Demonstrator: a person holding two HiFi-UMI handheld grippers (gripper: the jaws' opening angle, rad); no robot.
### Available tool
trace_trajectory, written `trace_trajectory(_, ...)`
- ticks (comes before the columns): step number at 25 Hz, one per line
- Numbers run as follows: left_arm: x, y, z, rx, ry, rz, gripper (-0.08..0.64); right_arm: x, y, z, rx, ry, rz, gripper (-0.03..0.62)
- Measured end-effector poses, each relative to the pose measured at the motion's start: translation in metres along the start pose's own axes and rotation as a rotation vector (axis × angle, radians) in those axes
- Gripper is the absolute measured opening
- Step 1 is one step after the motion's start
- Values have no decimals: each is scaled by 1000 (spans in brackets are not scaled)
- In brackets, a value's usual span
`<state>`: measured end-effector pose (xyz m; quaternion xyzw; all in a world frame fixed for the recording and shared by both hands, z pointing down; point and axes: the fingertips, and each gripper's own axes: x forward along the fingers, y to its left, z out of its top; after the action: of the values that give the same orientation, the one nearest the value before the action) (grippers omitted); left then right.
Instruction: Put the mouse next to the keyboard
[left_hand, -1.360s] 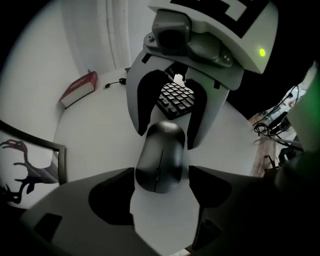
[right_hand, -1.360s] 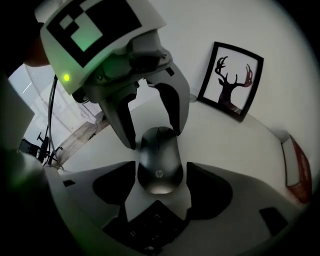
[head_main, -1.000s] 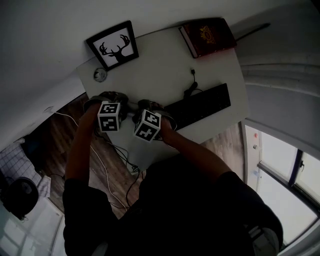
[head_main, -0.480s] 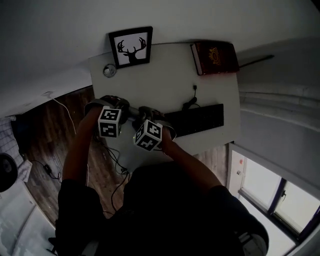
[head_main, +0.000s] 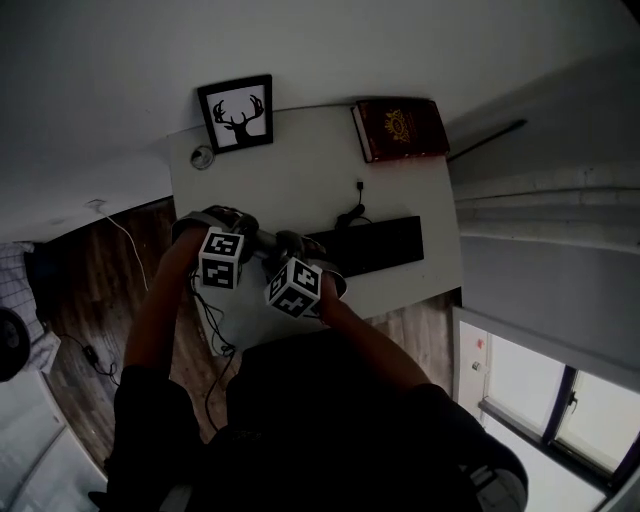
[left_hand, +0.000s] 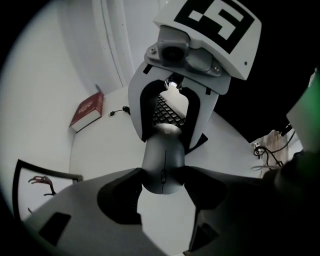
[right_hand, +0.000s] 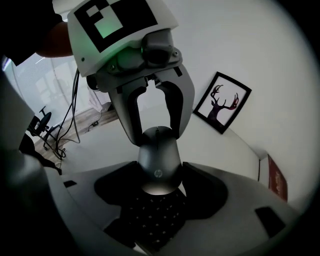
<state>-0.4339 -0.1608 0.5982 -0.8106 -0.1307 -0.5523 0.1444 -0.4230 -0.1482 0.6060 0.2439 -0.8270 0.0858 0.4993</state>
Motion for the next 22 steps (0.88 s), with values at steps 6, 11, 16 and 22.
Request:
trace_trajectory(6, 17, 4, 54, 29, 34, -19, 265, -28, -11, -48, 25, -21, -11, 298)
trace_trajectory(11, 32, 14, 100, 33, 63, -23, 265, -51, -26, -88, 32, -46, -8, 298)
trace_trajectory(16, 44, 27, 140, 39, 91, -38, 265, -71, -45, -119, 39, -82, -3, 298)
trace_trajectory(22, 65, 48, 189, 82, 130, -54, 265, -96, -71, -166, 83, -101, -10, 298)
